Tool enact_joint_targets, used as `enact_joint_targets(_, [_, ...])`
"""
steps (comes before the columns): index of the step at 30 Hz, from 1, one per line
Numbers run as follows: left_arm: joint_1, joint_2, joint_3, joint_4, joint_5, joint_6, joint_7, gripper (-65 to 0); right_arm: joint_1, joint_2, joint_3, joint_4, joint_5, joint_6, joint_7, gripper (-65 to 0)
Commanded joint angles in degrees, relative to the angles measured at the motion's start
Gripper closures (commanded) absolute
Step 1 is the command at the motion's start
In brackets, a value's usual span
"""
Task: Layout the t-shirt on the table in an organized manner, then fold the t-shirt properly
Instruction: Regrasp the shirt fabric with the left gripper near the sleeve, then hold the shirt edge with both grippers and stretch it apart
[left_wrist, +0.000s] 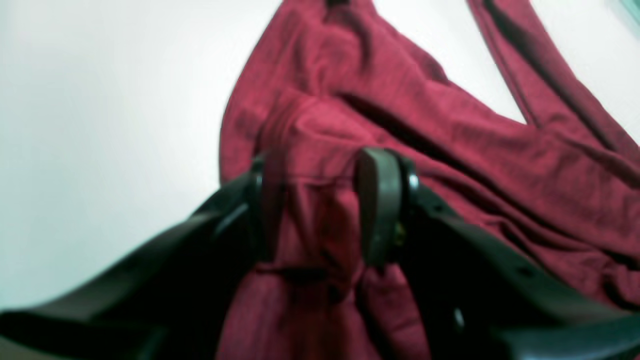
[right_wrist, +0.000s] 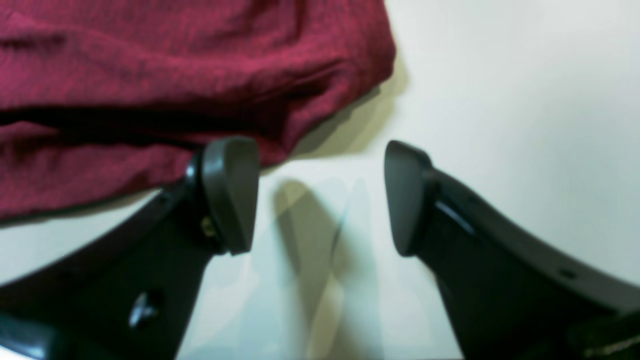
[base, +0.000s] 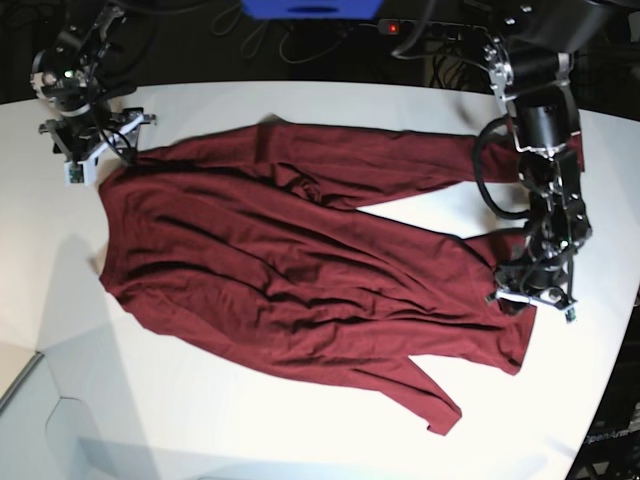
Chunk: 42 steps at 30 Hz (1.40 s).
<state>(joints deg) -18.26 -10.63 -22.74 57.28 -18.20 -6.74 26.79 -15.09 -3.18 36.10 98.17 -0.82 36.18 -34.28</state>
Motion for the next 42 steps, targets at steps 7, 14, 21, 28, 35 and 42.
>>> enact_joint_targets(7, [-2.1,-0.7,-0.2,-1.8,-0.1,-0.3,-0.9,-23.7,0.3,0.4,0.4,0.9,0.9,-0.2,1.2,-39.1])
enact_joint_targets(14, [-2.1,-0.8,0.1,-1.9,-0.1,-0.3,-0.9,-20.8,0.3,0.4,0.4,0.9,0.9,-0.2,1.2,-39.1])
enact_joint_targets(21, [-1.8,-0.8,-0.2,-1.1,-0.4,-0.2,-0.9,-0.8,0.3,0.4,0.3,0.9,0.9,-0.2,1.2,-39.1])
enact_joint_targets(28, [2.6,-0.7,-0.4,10.9,-0.5,0.0,-0.3,-0.2,0.4,0.4,0.2,0.9,0.9,-0.2,1.5,-39.1])
enact_joint_targets(35, [13.1,-0.5,-1.4,32.5,-0.6,0.0,7.3,-0.2,1.3,0.4,0.2,0.9,0.9,-0.2,1.3,-39.1])
enact_joint_targets(42, [24.5,2.0,-12.1,48.0,-0.6,-0.5,13.5,-0.2,1.4,0.4,0.2,0.9,0.9,-0.2,1.4,-39.1])
